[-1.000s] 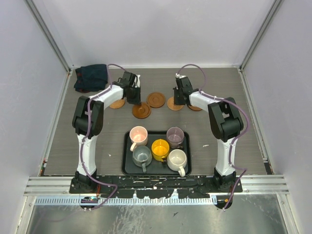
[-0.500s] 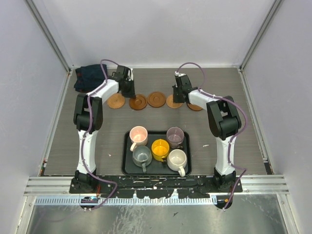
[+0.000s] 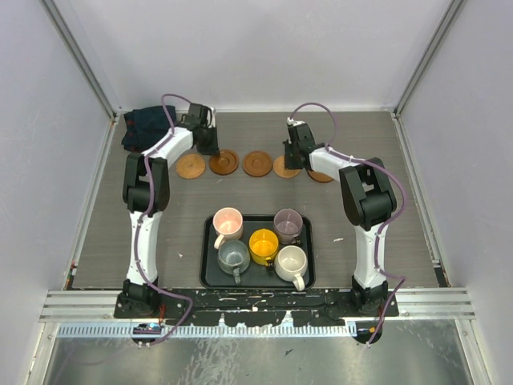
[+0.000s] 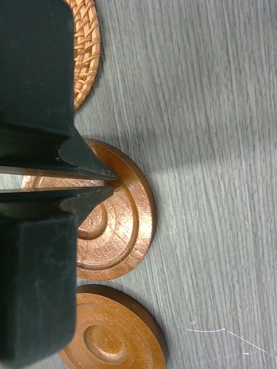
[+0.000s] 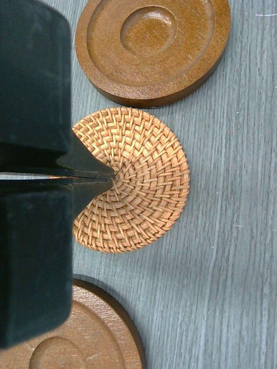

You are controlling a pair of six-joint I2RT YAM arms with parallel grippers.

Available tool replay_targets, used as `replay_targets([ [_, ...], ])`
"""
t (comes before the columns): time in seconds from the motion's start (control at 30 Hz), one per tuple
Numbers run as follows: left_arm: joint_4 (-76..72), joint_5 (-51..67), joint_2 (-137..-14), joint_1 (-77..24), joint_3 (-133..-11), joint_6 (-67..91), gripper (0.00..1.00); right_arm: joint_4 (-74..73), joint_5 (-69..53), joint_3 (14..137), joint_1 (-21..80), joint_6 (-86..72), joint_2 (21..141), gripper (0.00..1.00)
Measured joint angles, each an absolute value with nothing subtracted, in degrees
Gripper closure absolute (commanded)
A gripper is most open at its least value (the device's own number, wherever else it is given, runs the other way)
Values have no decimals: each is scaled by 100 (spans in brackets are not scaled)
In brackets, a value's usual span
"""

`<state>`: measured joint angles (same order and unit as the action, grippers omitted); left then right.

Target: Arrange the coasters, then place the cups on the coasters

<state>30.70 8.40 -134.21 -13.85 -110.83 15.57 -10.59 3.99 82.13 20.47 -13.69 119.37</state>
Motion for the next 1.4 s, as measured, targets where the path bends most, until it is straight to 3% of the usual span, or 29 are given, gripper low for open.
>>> replay_targets([
  [1.03,2497,1094,-12962,-1413,-10235,1505,90,-1033,377,8527,1815,-1057,12110,99],
  [1.4,3288,1127,-12394,-1450,-10527,1251,88,-954,668,8324,1815,-895,10862,99],
])
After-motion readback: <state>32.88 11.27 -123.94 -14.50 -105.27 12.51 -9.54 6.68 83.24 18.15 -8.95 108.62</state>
